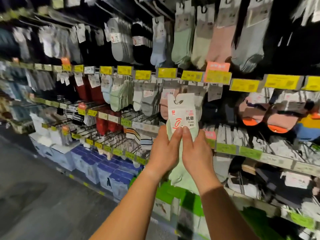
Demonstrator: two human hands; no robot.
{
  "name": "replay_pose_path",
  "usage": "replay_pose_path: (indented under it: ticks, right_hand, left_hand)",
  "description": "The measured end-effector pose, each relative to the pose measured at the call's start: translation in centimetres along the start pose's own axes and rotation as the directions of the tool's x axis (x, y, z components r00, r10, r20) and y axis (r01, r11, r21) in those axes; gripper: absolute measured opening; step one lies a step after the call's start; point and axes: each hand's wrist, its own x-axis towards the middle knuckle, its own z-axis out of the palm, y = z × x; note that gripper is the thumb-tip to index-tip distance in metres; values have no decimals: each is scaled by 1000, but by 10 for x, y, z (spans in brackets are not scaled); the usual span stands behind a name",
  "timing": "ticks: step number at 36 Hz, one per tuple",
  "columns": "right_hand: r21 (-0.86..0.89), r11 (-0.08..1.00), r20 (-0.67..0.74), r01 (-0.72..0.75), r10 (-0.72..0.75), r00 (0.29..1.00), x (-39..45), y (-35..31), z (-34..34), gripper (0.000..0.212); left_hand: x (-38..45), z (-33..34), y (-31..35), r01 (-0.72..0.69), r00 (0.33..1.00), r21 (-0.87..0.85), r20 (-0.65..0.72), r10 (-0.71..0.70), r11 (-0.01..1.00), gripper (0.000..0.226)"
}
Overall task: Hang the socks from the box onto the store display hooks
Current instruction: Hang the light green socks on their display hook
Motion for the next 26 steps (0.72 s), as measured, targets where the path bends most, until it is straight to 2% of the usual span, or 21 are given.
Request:
replay_pose_path:
  ticks: [2,5,10,15,19,21,23,26]
  right_hand:
    - [3,1000,-17,19,-19,1000,27,-12,17,46]
    - [-26,999,-40,34,-35,999,56,-24,43,46]
    - [-87,995,-97,-46,37,995,95,-35,87,57]
    - [-96,993,-232,-68,44,972,124,-47,132,47]
    - [-32,999,-372,-5,-7,928,141,-59,175,49]
    - [-64,997,-454,47,-72,888,147,-69,191,47]
    - [-94,992,-528,80,-118,841,154,-81,200,39]
    - [-8,993,-547,116,-102,831,167,-97,207,25]
  left_hand:
    - [32,-8,-6,-19,1000,-1,1,19,1000,50]
    - [69,-22,-19,-27,999,-28,20,28,999,42]
    - [122,-40,-44,-106,991,-91,76,113,990,41]
    - [173,-58,-72,-131,979,-154,138,152,979,39]
    - [214,-86,-89,-90,969,-163,211,124,983,39]
    - [235,-99,-91,-60,966,-189,238,105,980,44]
    - [254,-107,-89,-61,957,-208,265,116,976,48]
    - [273,-116,-83,-101,941,-253,291,175,962,44]
